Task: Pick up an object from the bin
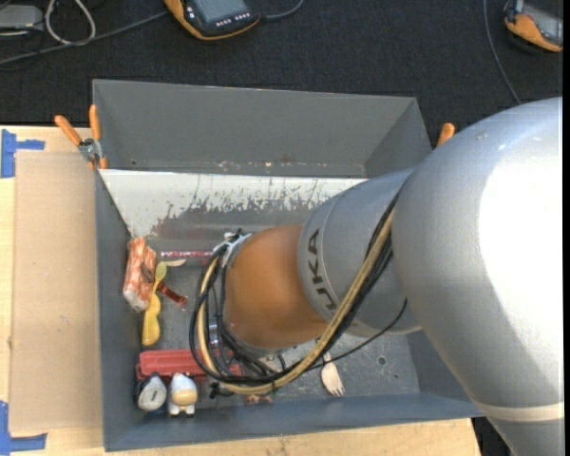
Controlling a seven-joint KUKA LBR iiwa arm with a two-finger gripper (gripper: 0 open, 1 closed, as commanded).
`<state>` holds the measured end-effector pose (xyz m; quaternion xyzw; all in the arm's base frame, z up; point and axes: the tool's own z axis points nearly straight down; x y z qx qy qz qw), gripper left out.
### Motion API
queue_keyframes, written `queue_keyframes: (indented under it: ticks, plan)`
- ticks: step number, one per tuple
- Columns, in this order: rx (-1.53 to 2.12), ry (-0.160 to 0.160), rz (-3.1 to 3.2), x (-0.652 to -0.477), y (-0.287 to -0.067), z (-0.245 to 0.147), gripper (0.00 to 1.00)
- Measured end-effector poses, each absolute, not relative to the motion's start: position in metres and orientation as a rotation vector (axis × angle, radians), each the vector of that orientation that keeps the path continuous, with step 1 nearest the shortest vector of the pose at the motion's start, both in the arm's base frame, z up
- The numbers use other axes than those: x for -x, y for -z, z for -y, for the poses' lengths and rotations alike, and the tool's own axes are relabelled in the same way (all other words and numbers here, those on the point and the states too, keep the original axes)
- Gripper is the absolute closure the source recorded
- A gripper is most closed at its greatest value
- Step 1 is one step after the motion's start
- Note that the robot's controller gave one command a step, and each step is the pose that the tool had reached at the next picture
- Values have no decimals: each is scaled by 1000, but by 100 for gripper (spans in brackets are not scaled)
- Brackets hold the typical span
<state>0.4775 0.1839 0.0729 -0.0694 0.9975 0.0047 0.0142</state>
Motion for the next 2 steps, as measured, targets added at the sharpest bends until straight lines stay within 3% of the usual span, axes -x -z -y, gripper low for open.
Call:
queue_keyframes:
  ticks: [2]
  plan:
    - [212,-7,-3125,-483,-228,-177,100]
